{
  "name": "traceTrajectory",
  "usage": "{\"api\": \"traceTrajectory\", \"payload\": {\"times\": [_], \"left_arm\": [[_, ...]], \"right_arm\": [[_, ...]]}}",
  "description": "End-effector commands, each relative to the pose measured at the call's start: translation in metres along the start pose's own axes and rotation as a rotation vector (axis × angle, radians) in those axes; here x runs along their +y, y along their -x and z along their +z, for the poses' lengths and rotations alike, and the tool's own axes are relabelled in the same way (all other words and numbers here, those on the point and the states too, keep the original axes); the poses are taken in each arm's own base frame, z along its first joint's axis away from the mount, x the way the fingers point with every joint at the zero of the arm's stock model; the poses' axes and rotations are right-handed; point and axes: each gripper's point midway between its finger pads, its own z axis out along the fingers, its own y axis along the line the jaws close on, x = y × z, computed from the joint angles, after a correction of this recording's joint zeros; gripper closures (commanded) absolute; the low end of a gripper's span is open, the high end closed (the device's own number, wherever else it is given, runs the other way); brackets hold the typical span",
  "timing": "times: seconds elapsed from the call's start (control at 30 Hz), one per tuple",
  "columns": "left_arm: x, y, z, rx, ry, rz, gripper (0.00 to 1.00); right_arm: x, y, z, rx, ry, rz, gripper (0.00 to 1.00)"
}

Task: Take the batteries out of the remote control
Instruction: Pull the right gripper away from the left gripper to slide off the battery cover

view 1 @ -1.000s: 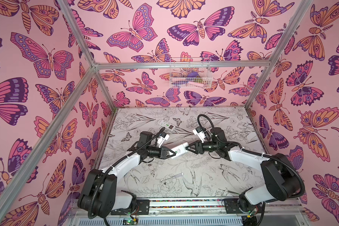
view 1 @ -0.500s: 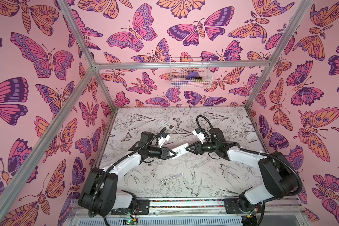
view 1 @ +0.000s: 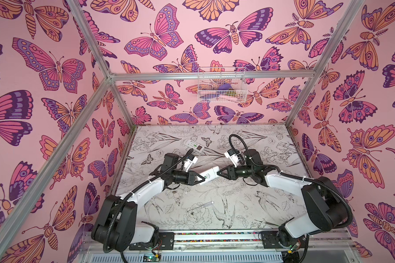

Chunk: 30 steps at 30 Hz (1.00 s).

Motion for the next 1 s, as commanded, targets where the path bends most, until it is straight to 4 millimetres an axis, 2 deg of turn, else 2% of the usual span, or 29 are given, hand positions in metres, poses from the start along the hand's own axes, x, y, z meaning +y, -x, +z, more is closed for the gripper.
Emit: {"api": "traceTrajectory", "payload": {"times": [0.0,0.77,0.97], "left_arm": [[-0.0006,0.0040,0.0012,0.002,0.005,0.014,1.00],[0.0059,0.0035,0.0045,0.012,0.029,0.002,1.00],[0.0072,0.0045,0.0046,0.011,0.036,0.000,1.00]], "right_arm": [[0.0086,0.0046,-0.0039,-0.012,0.009,-0.030,0.65],[0.0117,0.0051,0.0039,-0.014,0.054,-0.013,0.72],[0.0130,0.0035,0.0035,-0.005,0.055,-0.019,0.80]]}}
